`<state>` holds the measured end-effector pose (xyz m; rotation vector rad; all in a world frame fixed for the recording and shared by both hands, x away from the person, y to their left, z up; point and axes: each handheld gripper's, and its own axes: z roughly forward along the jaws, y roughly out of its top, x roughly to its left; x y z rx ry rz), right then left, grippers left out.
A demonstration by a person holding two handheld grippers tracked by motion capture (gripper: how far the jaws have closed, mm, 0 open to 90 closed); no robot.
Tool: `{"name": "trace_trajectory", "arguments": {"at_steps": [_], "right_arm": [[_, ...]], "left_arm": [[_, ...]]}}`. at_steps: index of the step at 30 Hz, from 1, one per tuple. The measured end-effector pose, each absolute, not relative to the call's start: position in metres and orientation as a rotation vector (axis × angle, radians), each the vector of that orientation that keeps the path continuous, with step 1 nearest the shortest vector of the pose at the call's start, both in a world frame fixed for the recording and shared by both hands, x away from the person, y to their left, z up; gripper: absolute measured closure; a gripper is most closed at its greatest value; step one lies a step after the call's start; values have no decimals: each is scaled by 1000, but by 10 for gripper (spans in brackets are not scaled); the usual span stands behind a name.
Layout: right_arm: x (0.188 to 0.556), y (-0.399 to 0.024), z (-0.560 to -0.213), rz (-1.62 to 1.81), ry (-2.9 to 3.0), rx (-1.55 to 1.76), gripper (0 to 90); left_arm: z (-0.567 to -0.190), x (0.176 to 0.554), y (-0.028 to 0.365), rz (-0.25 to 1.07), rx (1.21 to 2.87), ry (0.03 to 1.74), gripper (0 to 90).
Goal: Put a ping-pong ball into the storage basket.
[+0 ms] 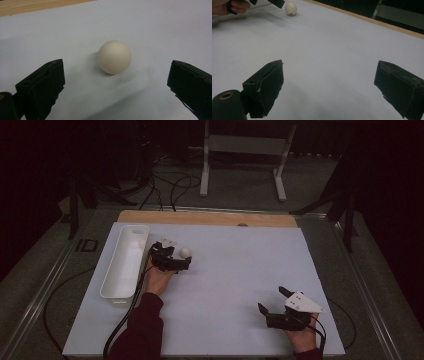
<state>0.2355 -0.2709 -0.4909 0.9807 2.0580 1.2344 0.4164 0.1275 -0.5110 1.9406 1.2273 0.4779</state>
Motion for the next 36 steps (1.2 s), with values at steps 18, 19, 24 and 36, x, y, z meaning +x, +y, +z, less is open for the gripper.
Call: {"name": "trace_trajectory", "arguments": {"at_steps": [18,19,24,36], "right_arm": [[236,-271,-491,1231,2061,981,84],[236,-271,-491,1231,2061,981,84],[236,-271,-491,1231,2060,980,84],[236,-271,-491,1232,2058,981,84]], "left_arm": [[-514,424,120,478,1949,1237,29],[-514,425,120,476,1954,1237,30],[-516,427,115,471,1953,1240,41],[-521,431,105,497,1971,1241,105]]}}
